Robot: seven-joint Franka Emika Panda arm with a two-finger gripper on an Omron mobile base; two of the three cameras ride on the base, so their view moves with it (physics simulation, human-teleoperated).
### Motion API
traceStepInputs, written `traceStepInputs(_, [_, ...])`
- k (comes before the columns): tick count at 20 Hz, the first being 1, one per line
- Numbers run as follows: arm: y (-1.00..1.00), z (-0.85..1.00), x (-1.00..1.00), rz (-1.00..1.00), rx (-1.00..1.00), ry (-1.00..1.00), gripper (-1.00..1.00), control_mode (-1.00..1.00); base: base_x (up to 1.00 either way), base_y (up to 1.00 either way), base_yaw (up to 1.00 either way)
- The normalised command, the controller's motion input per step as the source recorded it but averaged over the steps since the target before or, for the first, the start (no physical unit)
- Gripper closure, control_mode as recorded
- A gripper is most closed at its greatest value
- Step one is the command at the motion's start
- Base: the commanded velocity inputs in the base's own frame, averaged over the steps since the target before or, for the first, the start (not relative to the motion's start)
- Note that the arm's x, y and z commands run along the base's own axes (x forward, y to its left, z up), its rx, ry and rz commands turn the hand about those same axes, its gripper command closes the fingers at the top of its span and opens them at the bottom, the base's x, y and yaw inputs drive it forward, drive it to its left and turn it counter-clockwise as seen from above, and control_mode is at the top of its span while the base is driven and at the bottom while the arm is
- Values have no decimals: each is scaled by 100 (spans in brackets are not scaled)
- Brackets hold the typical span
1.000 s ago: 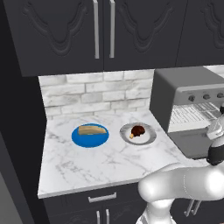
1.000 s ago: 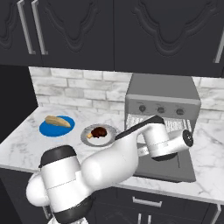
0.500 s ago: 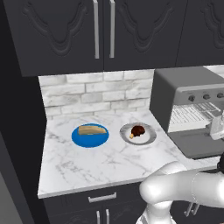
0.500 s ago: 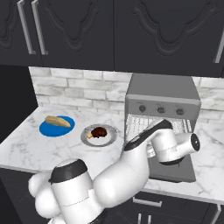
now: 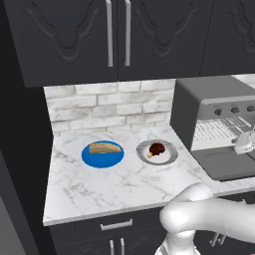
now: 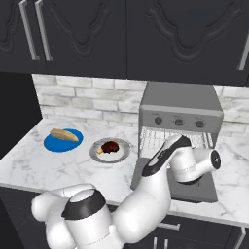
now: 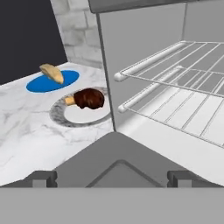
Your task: Open the toaster oven door. Place the baguette on the bottom rack in the toaster oven and place the steak on the top rack.
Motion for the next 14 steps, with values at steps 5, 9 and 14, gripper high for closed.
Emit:
traceStepInputs(5, [-7,-5,26,-1,17,-2,-100,-100,0,0,0])
traceStepInputs(9, [-13,0,19,0,14,-6,-100,-100,0,0,0])
traceStepInputs(14, [-8,-1,22,0,15,-14,-100,-100,0,0,0])
